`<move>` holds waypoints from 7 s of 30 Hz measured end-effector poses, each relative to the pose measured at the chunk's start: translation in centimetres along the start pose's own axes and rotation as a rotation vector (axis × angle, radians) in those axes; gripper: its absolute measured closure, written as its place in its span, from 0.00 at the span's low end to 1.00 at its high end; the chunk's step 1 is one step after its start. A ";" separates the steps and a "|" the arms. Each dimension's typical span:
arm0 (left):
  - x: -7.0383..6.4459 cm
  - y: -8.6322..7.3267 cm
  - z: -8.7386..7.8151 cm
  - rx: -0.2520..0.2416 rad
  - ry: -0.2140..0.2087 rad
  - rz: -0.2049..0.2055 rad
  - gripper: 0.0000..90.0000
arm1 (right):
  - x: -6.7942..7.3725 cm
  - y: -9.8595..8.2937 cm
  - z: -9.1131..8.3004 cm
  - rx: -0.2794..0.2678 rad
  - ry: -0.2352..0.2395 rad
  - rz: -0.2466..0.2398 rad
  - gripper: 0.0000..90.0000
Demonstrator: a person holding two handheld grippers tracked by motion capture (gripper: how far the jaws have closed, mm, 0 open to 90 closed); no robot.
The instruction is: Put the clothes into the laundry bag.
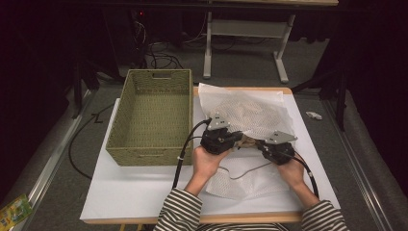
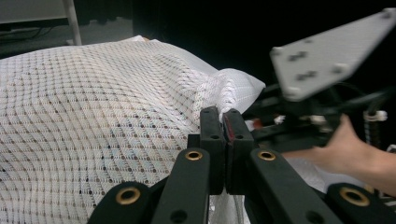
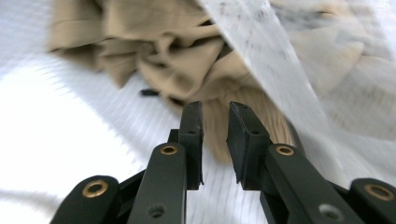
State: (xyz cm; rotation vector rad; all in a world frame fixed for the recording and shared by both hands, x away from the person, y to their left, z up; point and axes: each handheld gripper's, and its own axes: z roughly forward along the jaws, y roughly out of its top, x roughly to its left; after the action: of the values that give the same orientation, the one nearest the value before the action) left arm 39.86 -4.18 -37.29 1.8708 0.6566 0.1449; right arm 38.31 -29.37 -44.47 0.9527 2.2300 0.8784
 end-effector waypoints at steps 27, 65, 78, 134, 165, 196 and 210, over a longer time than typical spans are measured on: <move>-0.6 -0.2 0.6 0.034 0.019 0.037 0.99 | -2.8 -4.7 -2.0 0.129 -0.093 0.114 0.61; -1.3 -2.6 -0.1 0.084 0.042 0.073 0.98 | -2.0 -8.4 -9.6 -0.001 -0.043 0.080 0.95; -1.7 -5.1 -0.1 0.148 0.067 0.088 0.97 | -1.9 -9.6 -8.7 0.030 -0.005 0.091 0.95; -2.2 -13.4 -4.3 0.284 0.381 0.132 0.97 | -1.6 -11.0 -9.9 0.018 0.013 0.090 0.95; -3.0 -8.8 -3.6 0.016 0.328 0.109 0.51 | -3.6 -9.1 -10.6 -0.179 -0.017 0.293 0.54; 0.7 -9.8 1.1 0.034 0.371 -0.003 0.44 | -5.1 -8.4 -4.7 -0.143 -0.080 0.386 0.54; 1.3 -10.6 1.8 0.070 0.392 -0.015 0.44 | -4.9 -8.7 -3.9 -0.109 -0.101 0.373 0.51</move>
State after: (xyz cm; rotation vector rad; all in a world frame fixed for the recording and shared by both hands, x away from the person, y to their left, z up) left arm 37.71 -2.36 -47.71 1.9211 0.9519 0.4936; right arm 35.01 -39.16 -47.28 1.3536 1.9292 1.0745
